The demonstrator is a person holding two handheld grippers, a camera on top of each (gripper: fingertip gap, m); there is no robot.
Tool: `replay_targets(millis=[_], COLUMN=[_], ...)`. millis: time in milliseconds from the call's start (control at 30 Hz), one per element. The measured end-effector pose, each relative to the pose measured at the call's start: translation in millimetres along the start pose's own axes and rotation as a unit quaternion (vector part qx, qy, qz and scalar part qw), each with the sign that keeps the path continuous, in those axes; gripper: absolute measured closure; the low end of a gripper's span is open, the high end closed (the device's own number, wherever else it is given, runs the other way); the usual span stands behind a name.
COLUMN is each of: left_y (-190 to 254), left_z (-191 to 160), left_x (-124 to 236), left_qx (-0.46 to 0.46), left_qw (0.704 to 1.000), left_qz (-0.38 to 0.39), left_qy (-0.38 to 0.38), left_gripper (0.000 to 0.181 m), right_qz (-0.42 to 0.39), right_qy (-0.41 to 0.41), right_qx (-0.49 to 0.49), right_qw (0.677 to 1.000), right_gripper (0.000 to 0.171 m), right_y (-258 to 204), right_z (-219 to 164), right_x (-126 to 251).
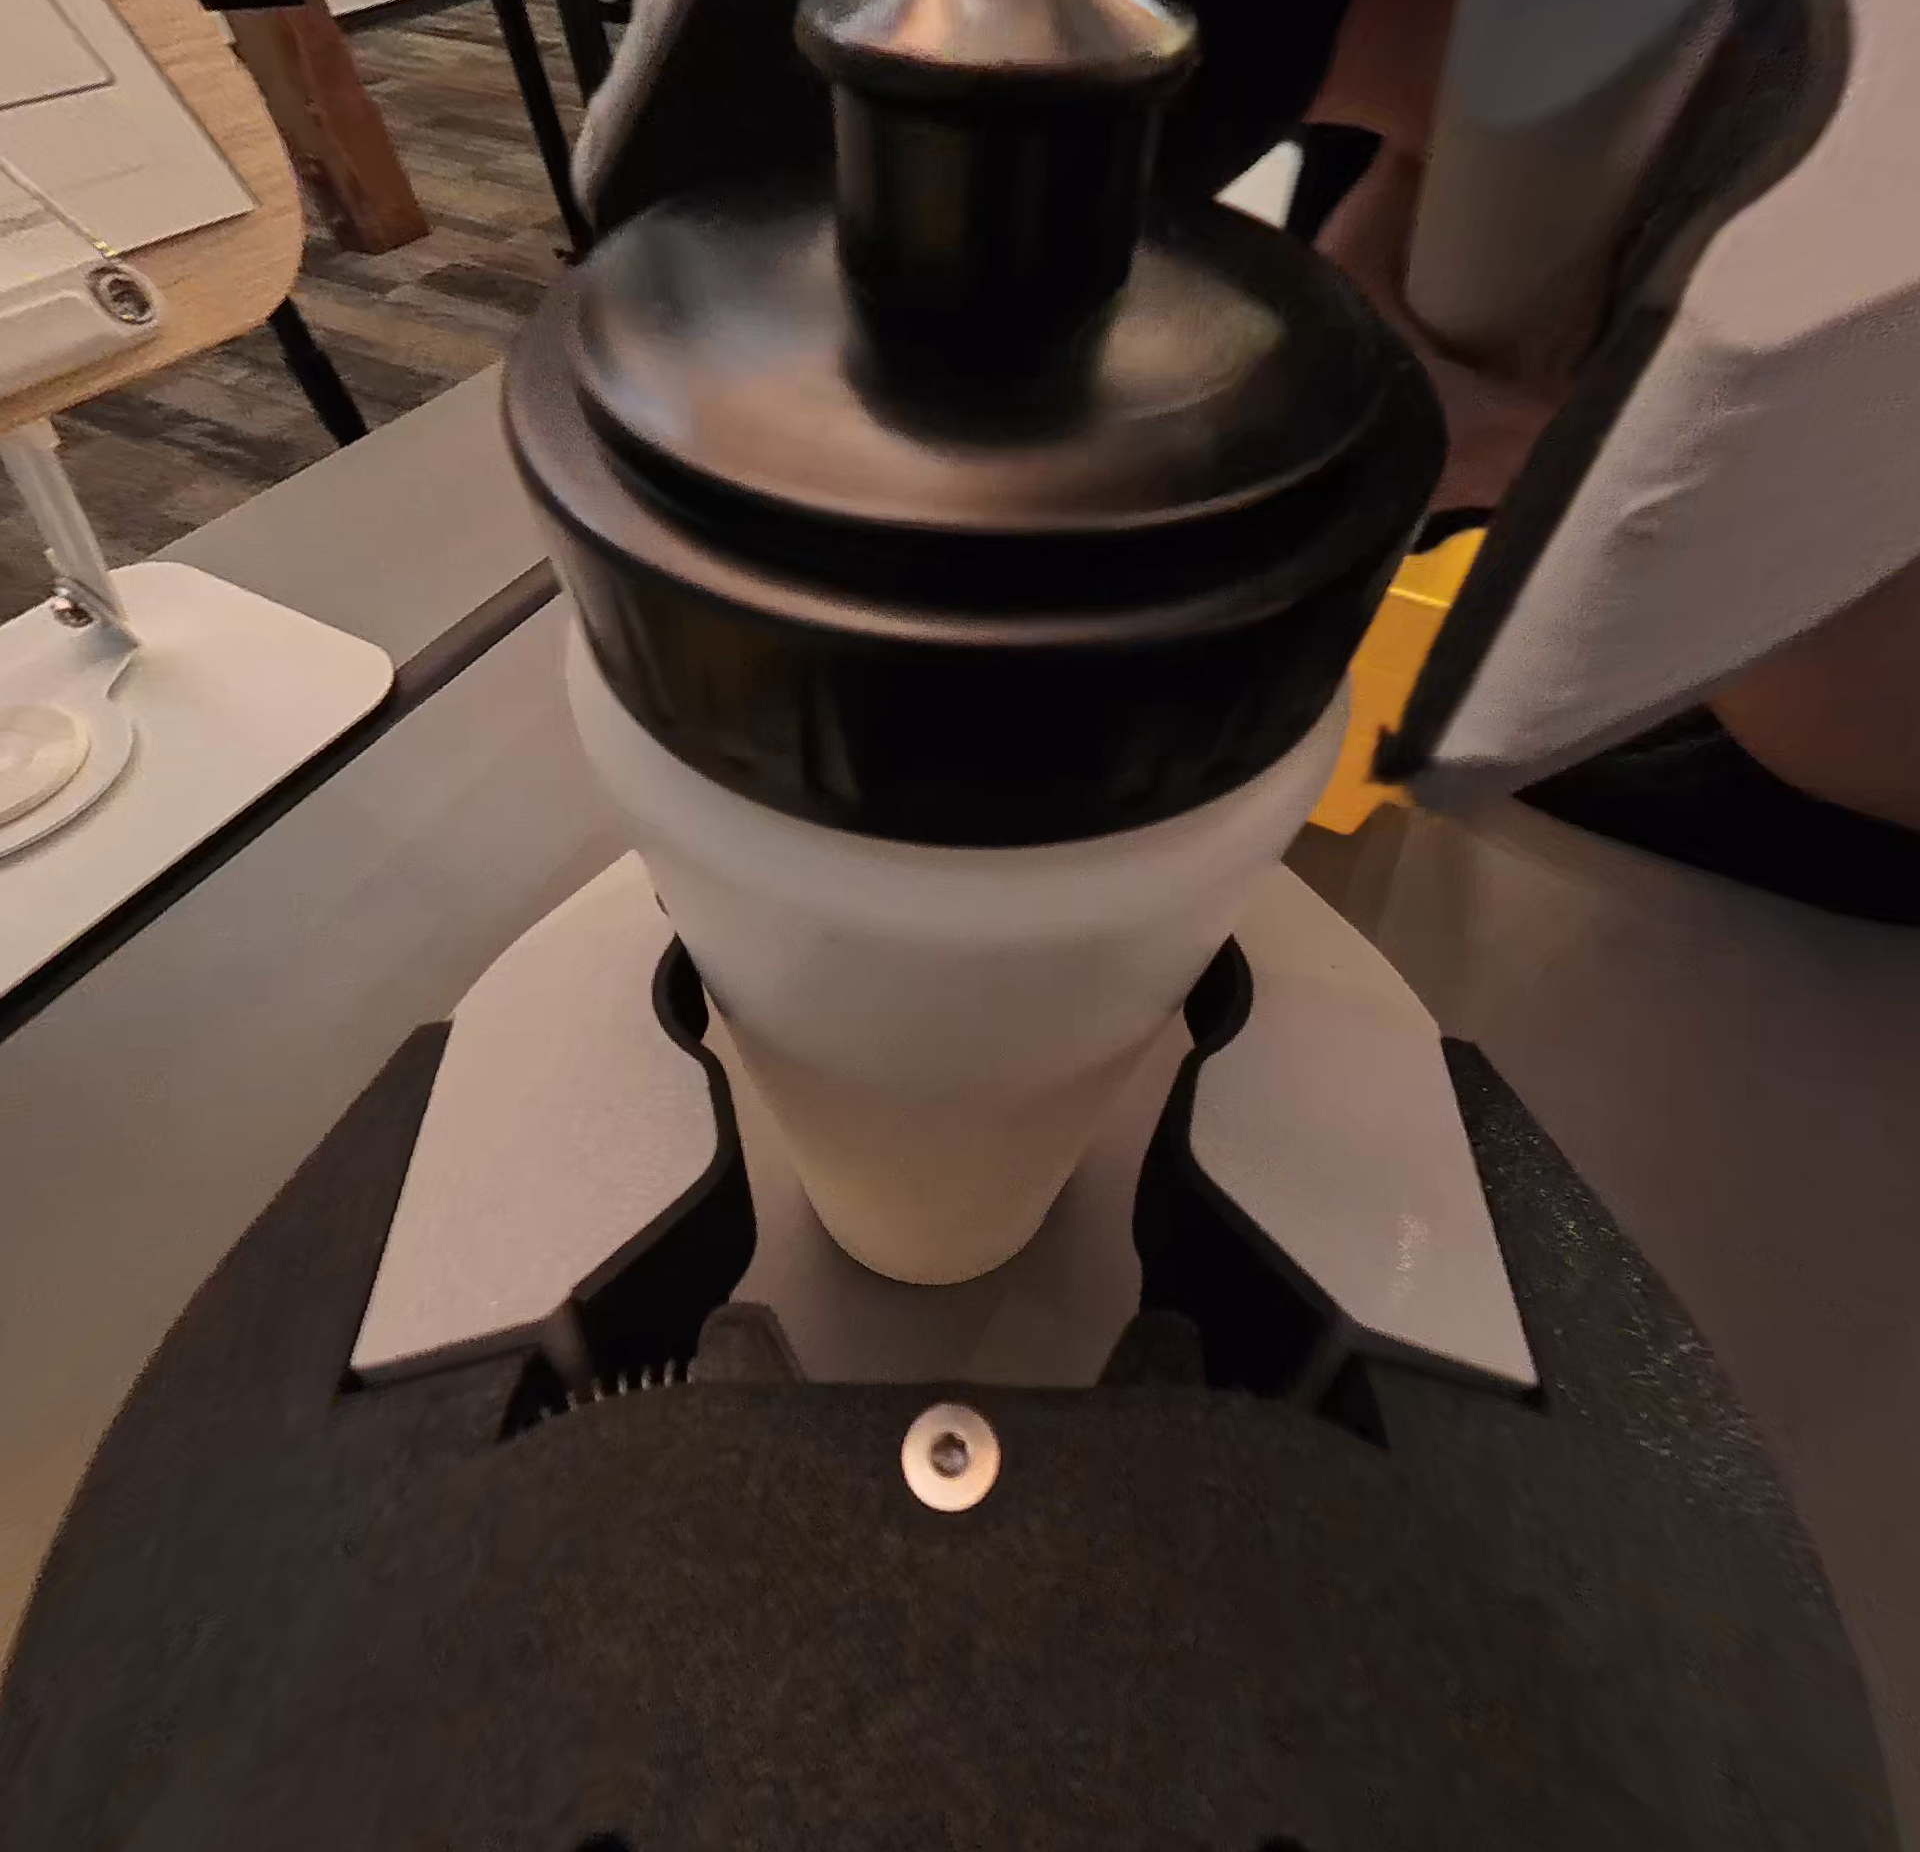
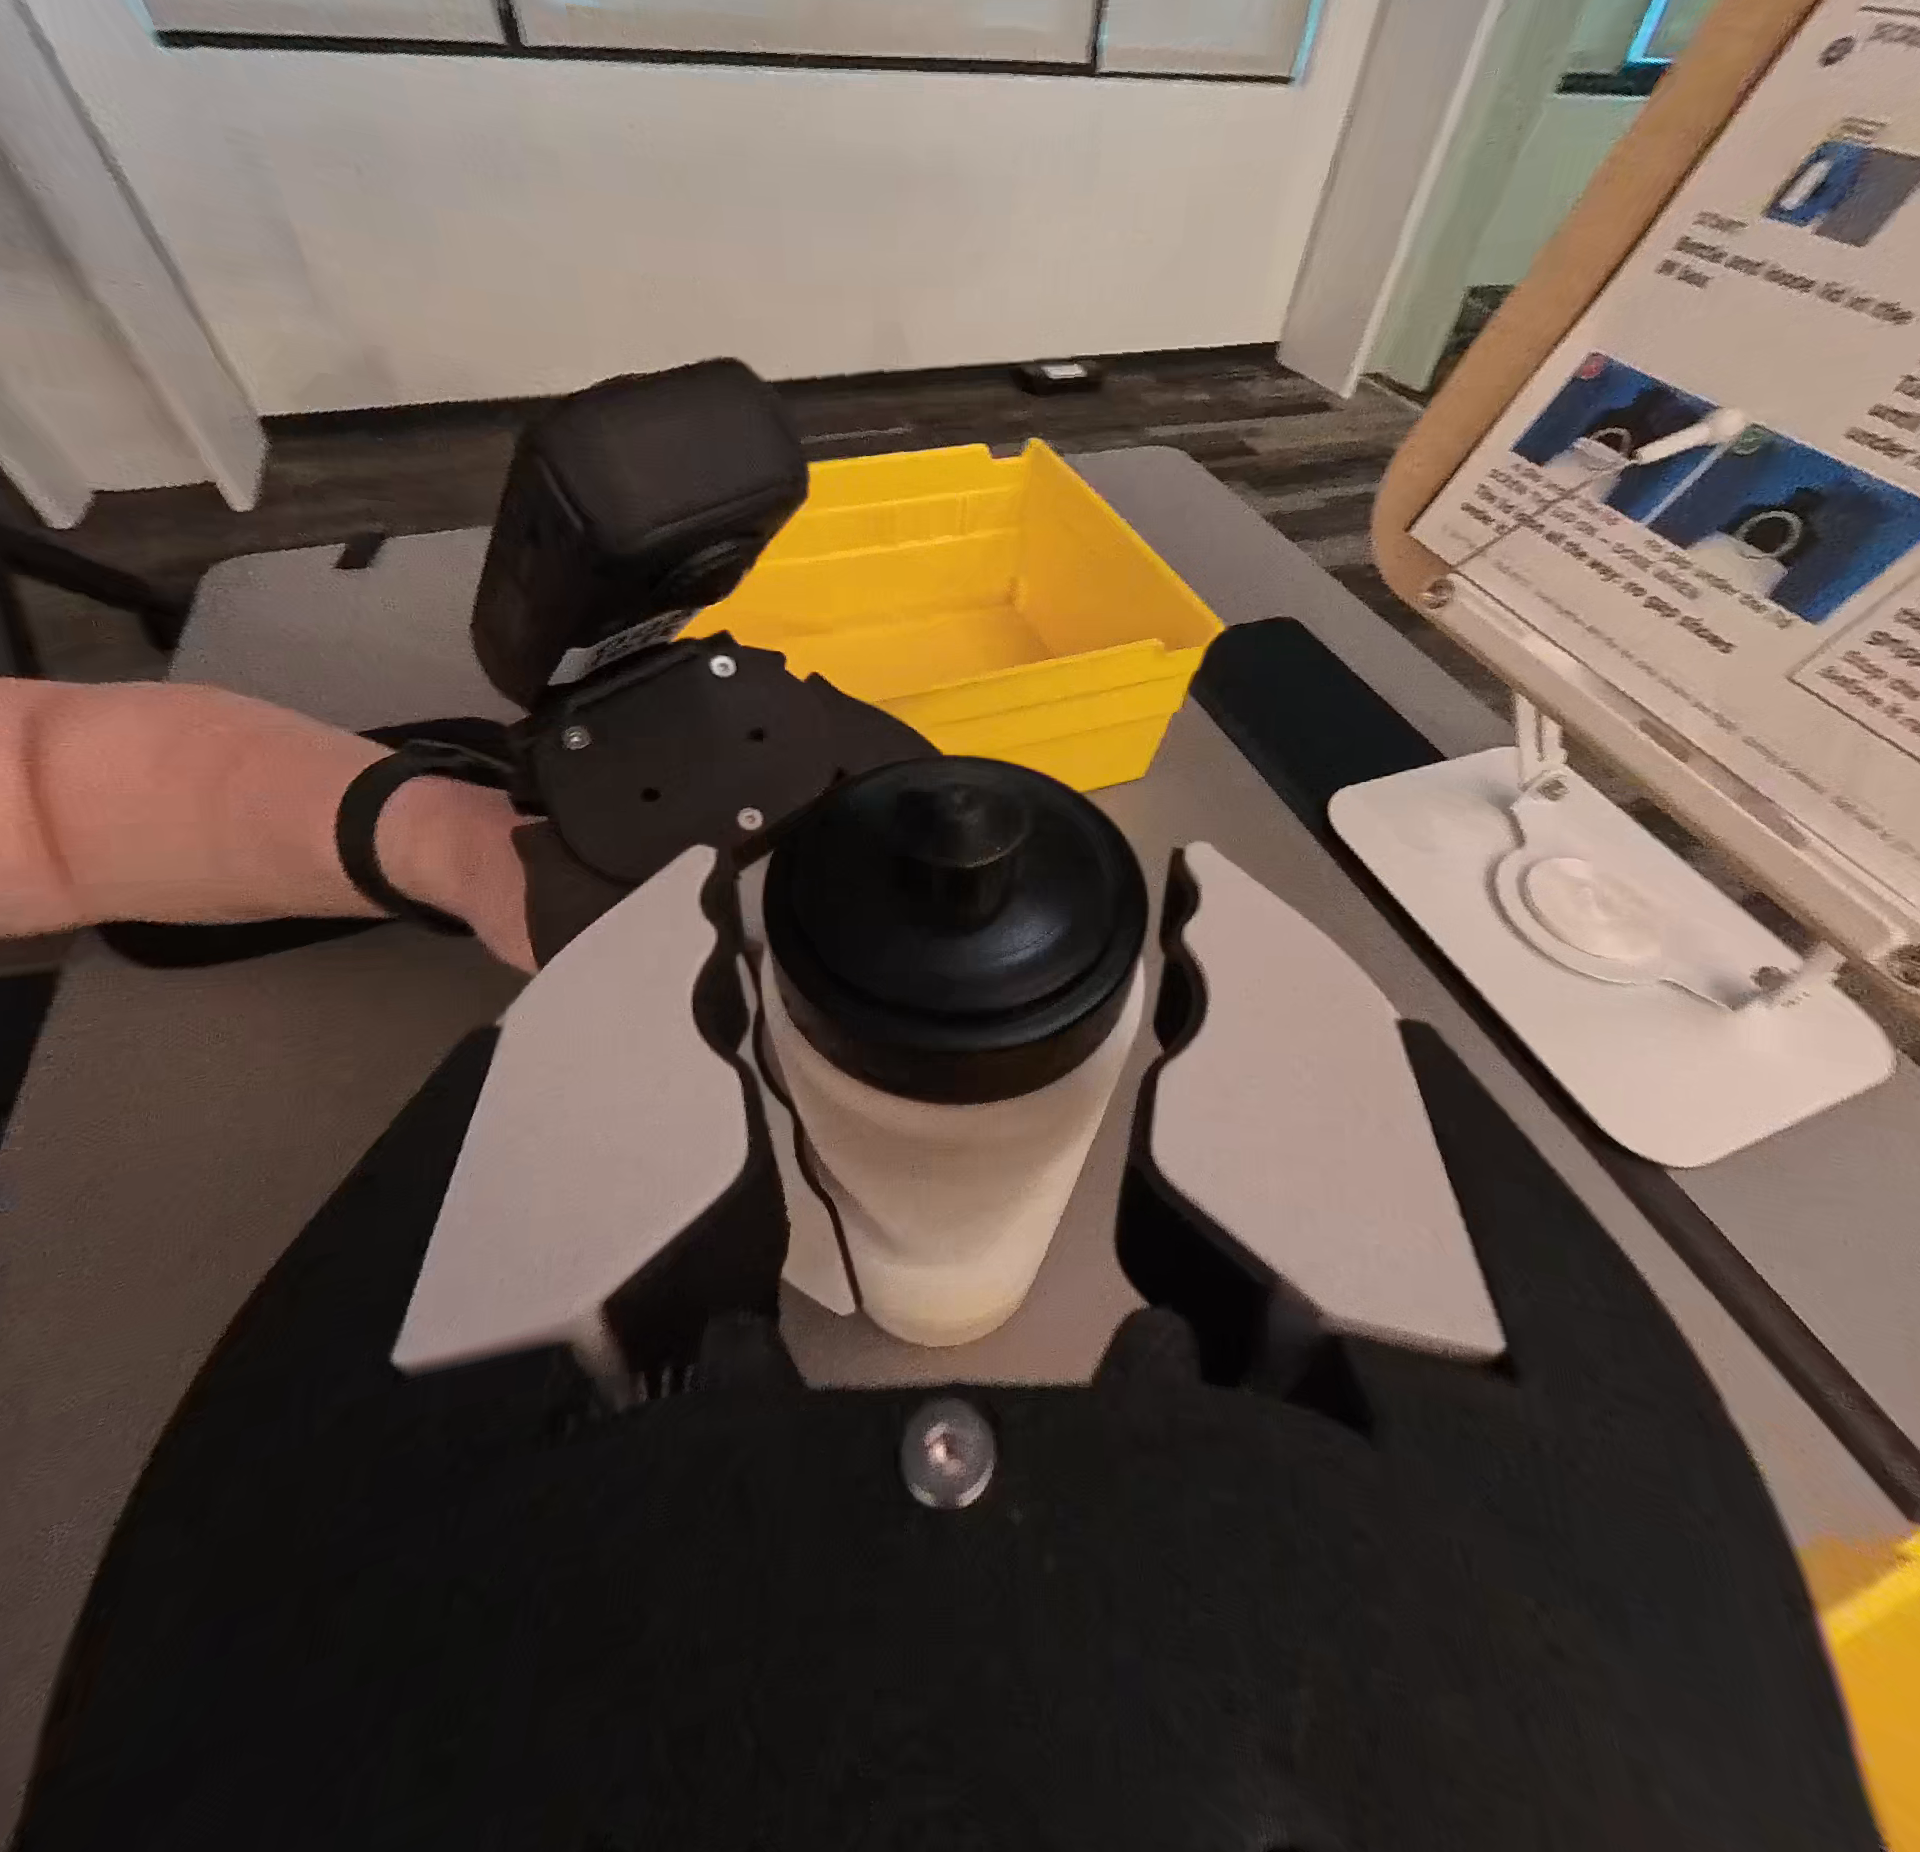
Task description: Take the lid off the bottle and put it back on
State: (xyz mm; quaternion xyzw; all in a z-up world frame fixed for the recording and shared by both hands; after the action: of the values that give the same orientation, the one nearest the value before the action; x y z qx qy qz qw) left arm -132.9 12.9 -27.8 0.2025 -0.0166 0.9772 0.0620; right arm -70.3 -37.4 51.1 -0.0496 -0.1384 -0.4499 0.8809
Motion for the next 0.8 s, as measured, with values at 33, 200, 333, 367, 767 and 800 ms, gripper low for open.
replay_targets(millis=[33,200,333,367,767,800], left_y=[2,3,-2,-3,3,2], left_z=[0,0,0,0,1,1], left_x=[-1,0,1,1,-1,-1], left_qx=[-0.001,-0.001,0.023,0.027,0.004,0.004], left_qw=[1.0,1.0,0.999,0.999,1.0,1.0], left_qz=[-0.007,0.005,0.034,0.04,0.004,0.005], left_qy=[0.0,-0.009,-0.011,-0.012,-0.015,-0.016], left_gripper=[0.089,0.089,0.089,0.089,0.089,0.089], right_qz=[0.019,0.027,-0.039,-0.067,0.005,0.003], right_qy=[-0.005,-0.009,0.003,0.008,-0.004,-0.005], right_qx=[-0.003,0.022,-0.01,-0.014,0.017,0.02], right_qw=[1.0,0.999,0.999,0.998,1.0,1.0], right_gripper=[0.093,0.098,0.098,0.098,0.098,0.099], right_y=[1,1,-1,-3,3,3], right_z=[-1,-3,-2,-2,0,0], right_x=[1,1,-5,-7,1,1])
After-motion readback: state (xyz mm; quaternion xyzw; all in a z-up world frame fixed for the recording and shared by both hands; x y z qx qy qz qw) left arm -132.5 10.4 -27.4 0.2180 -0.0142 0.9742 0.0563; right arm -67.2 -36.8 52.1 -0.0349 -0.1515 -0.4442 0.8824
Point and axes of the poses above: each gripper's, where its closed fingertips meet, x back along the fingers, z out of its top, y = z × x across the jaws, the point moved 7 cm from there along x, back along the fingers, and after that the axes turned 3 degrees about z, right-handed, at the moved point
